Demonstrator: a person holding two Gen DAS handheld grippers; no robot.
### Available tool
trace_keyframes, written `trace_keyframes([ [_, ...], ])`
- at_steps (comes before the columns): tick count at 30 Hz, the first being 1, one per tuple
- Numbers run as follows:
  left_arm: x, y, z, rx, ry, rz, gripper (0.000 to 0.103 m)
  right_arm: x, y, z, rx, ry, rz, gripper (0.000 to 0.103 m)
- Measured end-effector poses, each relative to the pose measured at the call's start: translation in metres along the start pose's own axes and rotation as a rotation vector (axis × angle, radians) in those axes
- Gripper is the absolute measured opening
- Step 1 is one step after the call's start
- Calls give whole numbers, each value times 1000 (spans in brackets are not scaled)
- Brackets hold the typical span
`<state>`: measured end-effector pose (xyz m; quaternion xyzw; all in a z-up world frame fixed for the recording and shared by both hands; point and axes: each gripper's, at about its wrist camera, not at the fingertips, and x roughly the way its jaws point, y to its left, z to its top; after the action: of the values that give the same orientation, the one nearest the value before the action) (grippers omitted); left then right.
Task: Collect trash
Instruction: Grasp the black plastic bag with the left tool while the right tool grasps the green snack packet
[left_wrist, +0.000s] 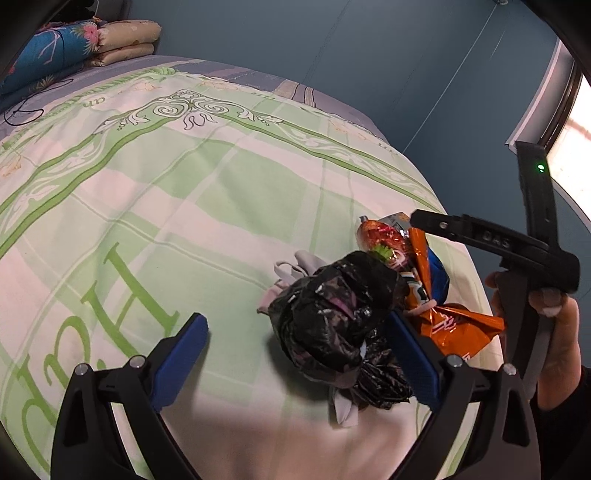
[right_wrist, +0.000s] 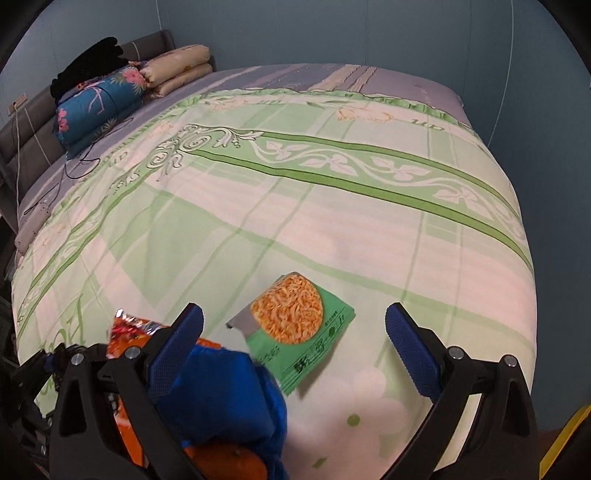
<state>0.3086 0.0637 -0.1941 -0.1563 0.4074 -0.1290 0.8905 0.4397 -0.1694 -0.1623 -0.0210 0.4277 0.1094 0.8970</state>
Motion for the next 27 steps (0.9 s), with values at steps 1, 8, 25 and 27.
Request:
trace_keyframes([
  [1, 1, -1, 0, 3, 0, 3, 89, 2, -1, 0, 4, 4, 0, 94],
  [8, 9, -3, 0, -1, 14, -10, 69, 21, -7, -6, 29, 32, -5, 94],
  [25, 0, -1, -1, -16, 10, -55, 34, 26, -22, -10, 126, 44, 25, 17],
  [27, -3, 0, -1, -14, 5, -54, 33, 22, -25, -10, 131, 33, 14, 12],
])
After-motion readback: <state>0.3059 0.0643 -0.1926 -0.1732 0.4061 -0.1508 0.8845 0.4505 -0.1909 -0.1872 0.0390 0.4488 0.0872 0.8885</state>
